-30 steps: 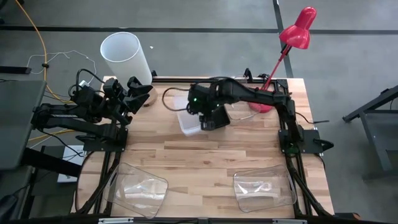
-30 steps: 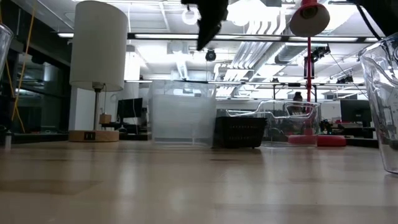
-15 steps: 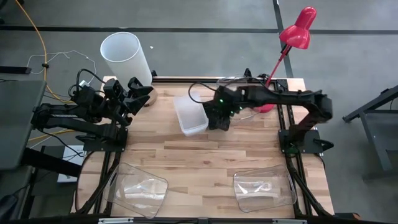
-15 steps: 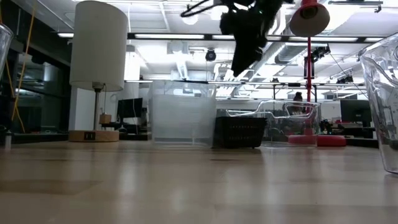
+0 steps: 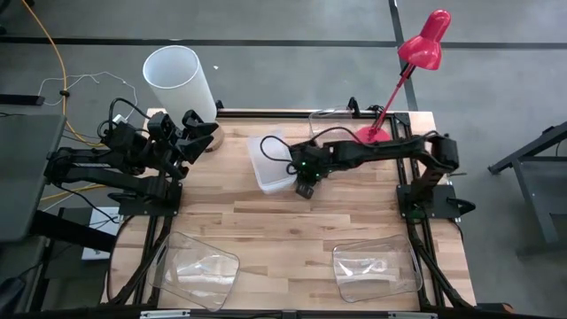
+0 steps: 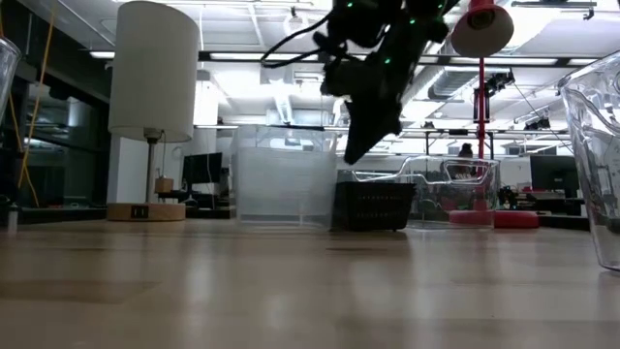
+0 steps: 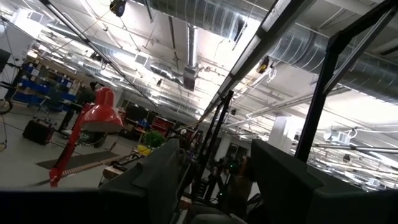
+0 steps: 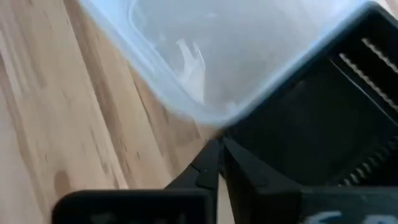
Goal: Stack baskets by color
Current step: Stack the white bin on the white bin, then stack the bottom right transparent bin on the top right transparent bin
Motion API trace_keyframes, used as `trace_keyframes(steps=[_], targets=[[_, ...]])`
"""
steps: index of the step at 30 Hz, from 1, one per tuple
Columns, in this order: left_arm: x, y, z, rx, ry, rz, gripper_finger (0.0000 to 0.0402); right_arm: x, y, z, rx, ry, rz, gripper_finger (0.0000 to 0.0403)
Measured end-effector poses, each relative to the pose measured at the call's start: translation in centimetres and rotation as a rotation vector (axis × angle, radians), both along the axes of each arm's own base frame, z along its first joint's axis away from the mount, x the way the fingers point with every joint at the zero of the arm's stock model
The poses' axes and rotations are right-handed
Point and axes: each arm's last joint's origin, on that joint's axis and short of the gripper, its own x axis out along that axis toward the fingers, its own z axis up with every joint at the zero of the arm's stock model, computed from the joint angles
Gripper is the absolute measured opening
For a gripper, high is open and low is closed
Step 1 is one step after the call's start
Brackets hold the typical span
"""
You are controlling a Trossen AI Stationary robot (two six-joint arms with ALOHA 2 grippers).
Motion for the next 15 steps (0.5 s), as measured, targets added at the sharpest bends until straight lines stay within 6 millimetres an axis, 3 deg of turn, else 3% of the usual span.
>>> trace_keyframes(steps=[3,7,15], targets=[[0.0,0.0,0.0,-0.001,0.000,0.000,0.0186,1.2,0.0,-0.2,0.022,-0.044,0.015,0.0004],[0.0,0.0,0.0,-0.002,-0.001,-0.001,0.0186,2.8,-0.3,1.2,-0.006,-0.169,0.006,0.0007],[0.0,0.0,0.0,-0.009,-0.002,-0.005,0.0186,3.7,-2.8,3.4,0.002,-0.325,-0.033,0.0001]])
